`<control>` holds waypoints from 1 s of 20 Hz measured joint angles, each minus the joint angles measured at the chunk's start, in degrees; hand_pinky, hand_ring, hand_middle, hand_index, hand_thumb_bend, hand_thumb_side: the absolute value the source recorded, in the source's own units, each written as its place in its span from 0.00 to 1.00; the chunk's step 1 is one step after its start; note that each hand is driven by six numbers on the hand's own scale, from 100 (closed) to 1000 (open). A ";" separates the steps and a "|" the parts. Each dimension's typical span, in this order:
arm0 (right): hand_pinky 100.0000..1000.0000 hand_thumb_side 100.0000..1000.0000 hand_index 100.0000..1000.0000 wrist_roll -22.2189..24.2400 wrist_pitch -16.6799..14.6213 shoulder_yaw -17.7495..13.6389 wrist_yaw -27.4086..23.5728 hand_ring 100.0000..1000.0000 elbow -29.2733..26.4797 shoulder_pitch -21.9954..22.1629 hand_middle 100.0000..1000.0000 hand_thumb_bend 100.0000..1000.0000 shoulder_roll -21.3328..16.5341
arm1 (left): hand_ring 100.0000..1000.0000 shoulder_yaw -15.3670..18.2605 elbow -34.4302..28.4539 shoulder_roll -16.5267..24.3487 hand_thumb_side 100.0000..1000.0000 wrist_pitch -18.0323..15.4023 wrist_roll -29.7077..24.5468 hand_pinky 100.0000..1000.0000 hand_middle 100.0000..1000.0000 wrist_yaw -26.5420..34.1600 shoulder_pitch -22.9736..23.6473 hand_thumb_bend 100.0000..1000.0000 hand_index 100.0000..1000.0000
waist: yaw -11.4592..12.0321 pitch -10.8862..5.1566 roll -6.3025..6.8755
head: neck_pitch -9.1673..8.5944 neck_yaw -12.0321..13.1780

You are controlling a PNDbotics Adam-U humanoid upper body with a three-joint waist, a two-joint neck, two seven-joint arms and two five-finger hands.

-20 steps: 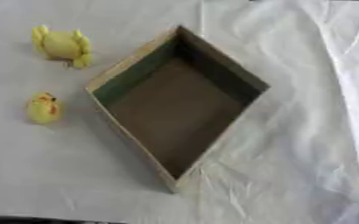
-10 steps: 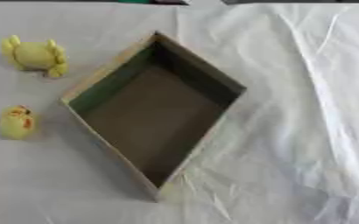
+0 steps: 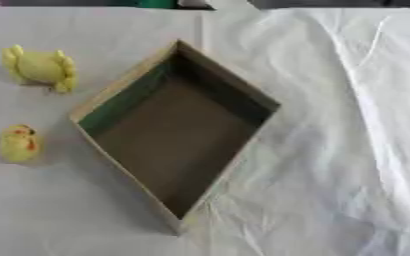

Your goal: Pick up objects on the table and place them in the box.

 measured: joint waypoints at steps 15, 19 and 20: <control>0.69 0.45 0.68 0.36 -0.05 0.01 -0.03 0.50 0.00 -0.01 0.37 0.00 -0.03 | 0.57 -2.21 0.00 18.74 0.76 8.56 -5.71 0.42 0.59 -24.42 3.09 0.00 0.79 | -0.47 -0.43 0.17 | 0.00 1.71; 0.69 0.44 0.68 0.49 0.01 0.08 -0.09 0.50 0.00 -0.01 0.37 0.00 -0.05 | 0.61 -3.23 0.00 22.49 0.70 10.66 -13.35 0.45 0.63 -28.63 3.28 0.00 0.82 | -0.62 -0.50 0.17 | 0.00 2.20; 0.69 0.44 0.68 0.52 -0.01 0.14 -0.11 0.50 0.00 -0.01 0.37 0.00 -0.07 | 0.62 -3.48 0.00 23.35 0.70 10.87 -15.39 0.46 0.64 -29.57 3.36 0.00 0.82 | -0.70 -0.58 0.17 | 0.00 2.32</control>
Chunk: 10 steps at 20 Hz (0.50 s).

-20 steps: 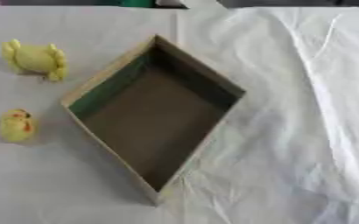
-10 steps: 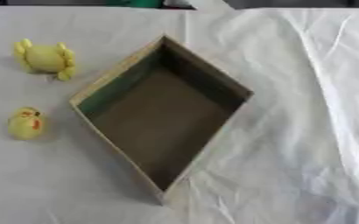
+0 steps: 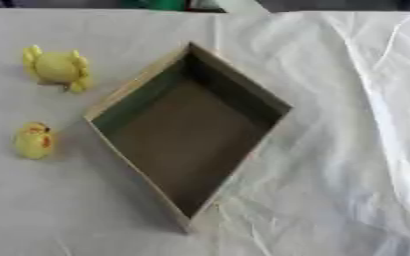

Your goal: Pick up objects on the table and place them in the box.

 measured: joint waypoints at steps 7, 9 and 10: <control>0.69 0.44 0.68 0.42 0.03 0.21 -0.14 0.50 0.00 -0.01 0.37 0.00 -0.08 | 0.68 -2.03 -0.01 4.71 0.86 0.26 -15.19 0.52 0.69 -2.97 0.27 0.20 0.85 | -0.17 -0.18 -0.02 | -0.01 0.54; 0.69 0.44 0.68 0.47 0.04 0.23 -0.16 0.50 0.00 -0.02 0.37 0.00 -0.08 | 0.70 -2.69 -0.01 5.76 0.87 0.21 -19.53 0.53 0.71 -3.62 0.25 0.25 0.86 | -0.23 -0.18 -0.02 | -0.01 0.78; 0.69 0.44 0.68 0.49 0.04 0.24 -0.16 0.50 0.00 -0.04 0.37 0.00 -0.08 | 0.70 -2.95 -0.01 6.20 0.89 0.23 -21.57 0.54 0.71 -3.94 0.23 0.27 0.86 | -0.25 -0.18 -0.02 | -0.01 0.91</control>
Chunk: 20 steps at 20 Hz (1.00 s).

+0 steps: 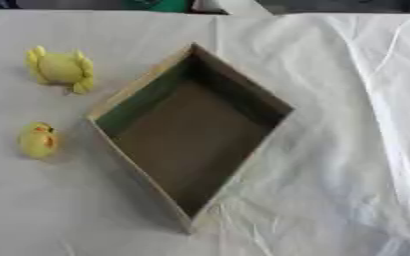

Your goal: Pick up objects on the table and place them in the box.

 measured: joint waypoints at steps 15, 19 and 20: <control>0.69 0.44 0.68 0.52 -0.02 0.33 -0.25 0.50 0.00 -0.25 0.37 0.00 0.00 | 0.76 -2.80 0.00 2.23 1.00 0.38 -23.76 0.59 0.77 -2.21 -0.58 0.59 0.91 | -0.14 -0.36 -0.17 | 0.02 0.82; 0.69 0.44 0.68 0.79 -0.11 0.38 -0.33 0.50 0.00 -0.28 0.37 0.00 0.00 | 0.78 -3.64 0.00 2.24 1.00 0.69 -25.59 0.60 0.78 -2.21 -1.06 0.51 0.95 | -0.15 -0.34 -0.25 | 0.02 0.88; 0.69 0.44 0.68 0.85 -0.09 0.45 -0.34 0.50 0.00 -0.28 0.37 0.00 0.00 | 0.78 -3.83 0.00 2.25 1.00 0.90 -25.83 0.60 0.79 -2.01 -1.24 0.47 0.95 | -0.16 -0.33 -0.28 | 0.02 0.91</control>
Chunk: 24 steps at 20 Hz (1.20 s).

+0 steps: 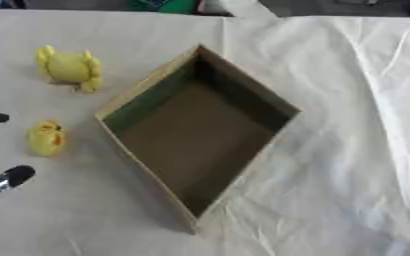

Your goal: Pick up objects on the table and place them in the box.

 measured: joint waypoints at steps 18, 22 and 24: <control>0.69 0.43 0.68 0.87 -0.15 0.55 -0.22 0.50 0.00 -0.29 0.37 0.00 0.00 | 0.79 -4.40 0.00 1.01 0.75 8.05 -1.71 0.59 0.80 3.09 -4.51 0.29 0.95 | -0.80 0.31 -0.32 | -0.19 0.34; 0.69 0.44 0.69 0.91 -0.13 0.55 -0.24 0.50 0.00 -0.39 0.36 0.00 0.00 | 0.79 -5.08 0.00 0.99 0.80 8.83 -3.11 0.59 0.79 2.88 -5.07 0.37 0.94 | -0.81 0.33 -0.35 | -0.42 0.36; 0.69 0.44 0.69 0.98 -0.08 0.56 -0.29 0.50 0.00 -0.39 0.36 0.00 0.00 | 0.80 -5.49 0.00 0.98 0.79 9.59 -4.03 0.60 0.80 2.20 -5.71 0.40 0.94 | -0.83 0.34 -0.41 | -0.50 0.42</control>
